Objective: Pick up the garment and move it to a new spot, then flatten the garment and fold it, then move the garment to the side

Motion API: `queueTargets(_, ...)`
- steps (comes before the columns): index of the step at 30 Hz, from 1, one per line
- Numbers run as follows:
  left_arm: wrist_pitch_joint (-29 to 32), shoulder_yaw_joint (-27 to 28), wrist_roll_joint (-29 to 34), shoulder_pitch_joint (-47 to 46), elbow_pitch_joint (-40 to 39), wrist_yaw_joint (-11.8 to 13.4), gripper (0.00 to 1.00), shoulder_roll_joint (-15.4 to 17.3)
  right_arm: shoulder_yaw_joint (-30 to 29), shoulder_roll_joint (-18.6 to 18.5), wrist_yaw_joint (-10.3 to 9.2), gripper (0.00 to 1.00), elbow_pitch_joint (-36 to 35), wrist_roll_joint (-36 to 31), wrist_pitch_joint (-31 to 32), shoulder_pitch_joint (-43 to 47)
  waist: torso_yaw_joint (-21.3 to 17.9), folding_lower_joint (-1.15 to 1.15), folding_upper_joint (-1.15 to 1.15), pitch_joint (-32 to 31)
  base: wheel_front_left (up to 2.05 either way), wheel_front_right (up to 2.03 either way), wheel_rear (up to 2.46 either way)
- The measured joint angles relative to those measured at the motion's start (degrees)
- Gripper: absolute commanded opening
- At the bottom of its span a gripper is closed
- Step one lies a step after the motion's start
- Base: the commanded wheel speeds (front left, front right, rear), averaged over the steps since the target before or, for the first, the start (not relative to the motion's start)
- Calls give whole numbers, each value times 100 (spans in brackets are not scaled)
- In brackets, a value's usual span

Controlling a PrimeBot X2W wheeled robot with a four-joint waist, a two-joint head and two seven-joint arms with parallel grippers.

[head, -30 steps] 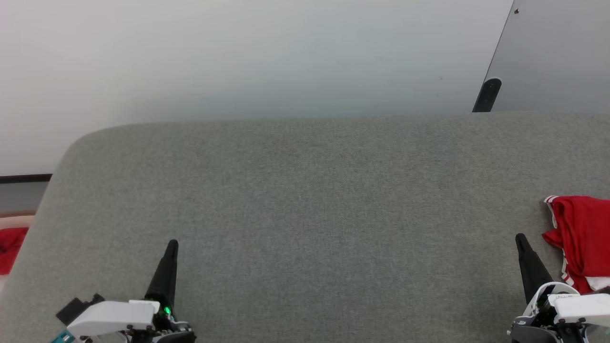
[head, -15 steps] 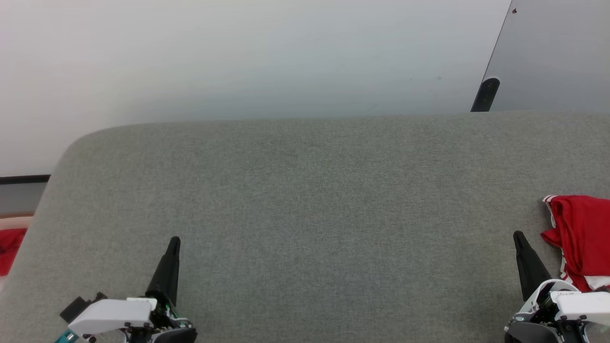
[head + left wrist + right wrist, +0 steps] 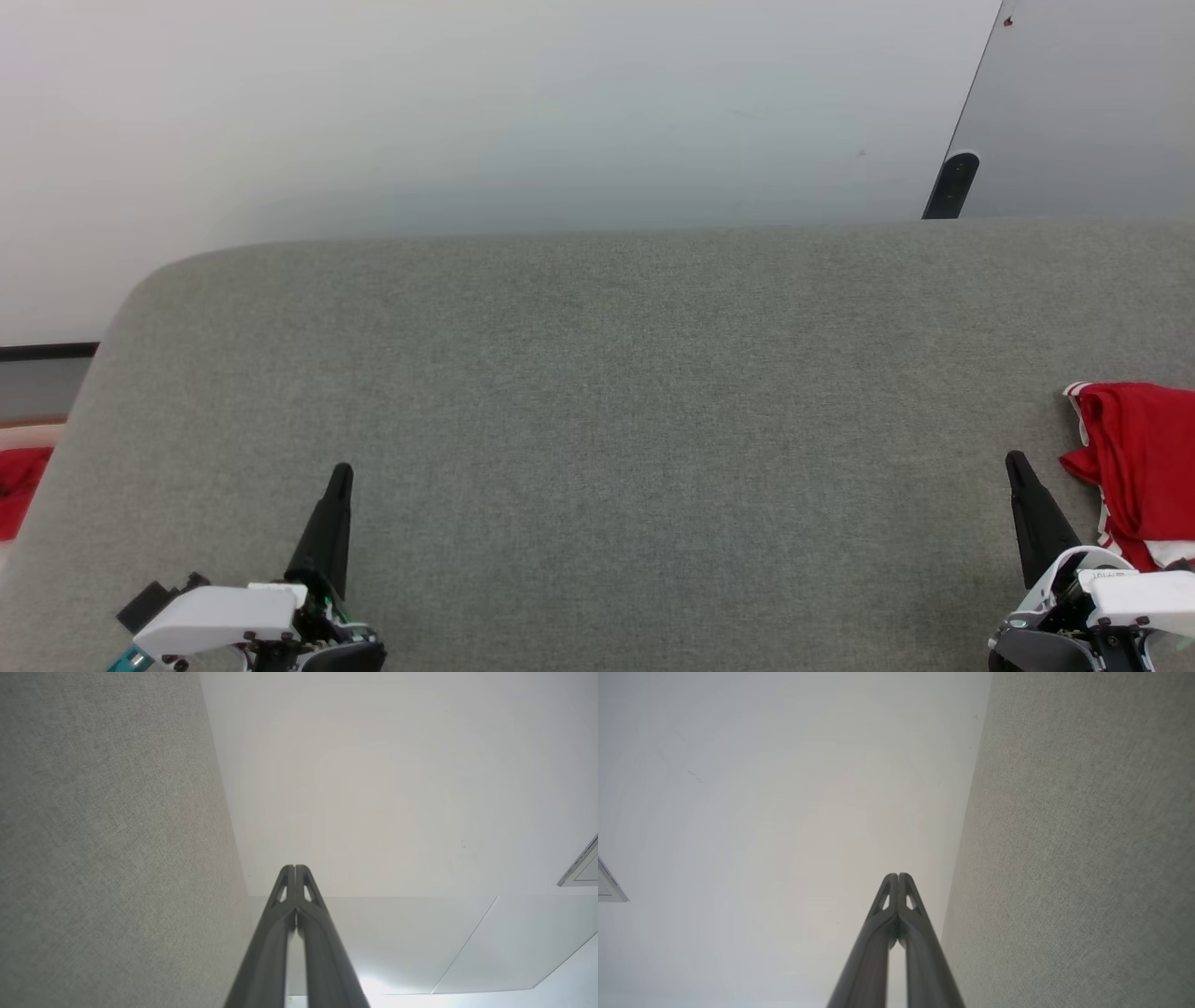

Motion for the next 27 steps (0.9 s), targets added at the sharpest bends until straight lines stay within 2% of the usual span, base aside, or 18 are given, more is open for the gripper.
queueTargets(27,1,7,0,-1,0,0,0,-3,0,0,0,0,0,0,0,0,0,0,0,0,0,0,0)
